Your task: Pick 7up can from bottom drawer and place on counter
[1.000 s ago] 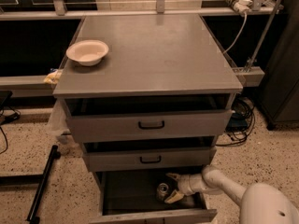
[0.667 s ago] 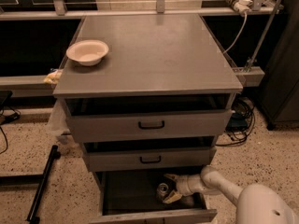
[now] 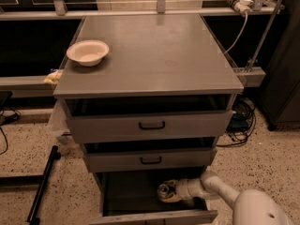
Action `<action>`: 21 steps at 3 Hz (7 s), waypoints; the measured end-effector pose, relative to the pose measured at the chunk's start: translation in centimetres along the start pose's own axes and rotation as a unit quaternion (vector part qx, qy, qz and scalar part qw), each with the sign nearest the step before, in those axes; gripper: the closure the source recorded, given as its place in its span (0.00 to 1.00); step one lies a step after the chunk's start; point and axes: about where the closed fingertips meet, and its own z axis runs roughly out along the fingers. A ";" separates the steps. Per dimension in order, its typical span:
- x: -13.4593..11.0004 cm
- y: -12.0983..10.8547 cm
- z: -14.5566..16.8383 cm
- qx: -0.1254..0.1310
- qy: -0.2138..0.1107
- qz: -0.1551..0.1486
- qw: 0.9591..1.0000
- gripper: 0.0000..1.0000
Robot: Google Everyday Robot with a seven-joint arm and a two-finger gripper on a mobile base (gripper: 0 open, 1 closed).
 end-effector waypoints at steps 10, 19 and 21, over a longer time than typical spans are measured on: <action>-34.6 -2.1 -27.5 -0.005 0.085 -0.039 0.996 1.00; -60.9 -8.0 -39.9 0.030 0.149 -0.093 0.984 1.00; -62.2 -13.2 -39.6 0.047 0.141 -0.064 0.987 1.00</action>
Offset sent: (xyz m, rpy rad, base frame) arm -0.0614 -0.0419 0.0512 -0.0002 0.1152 -0.0347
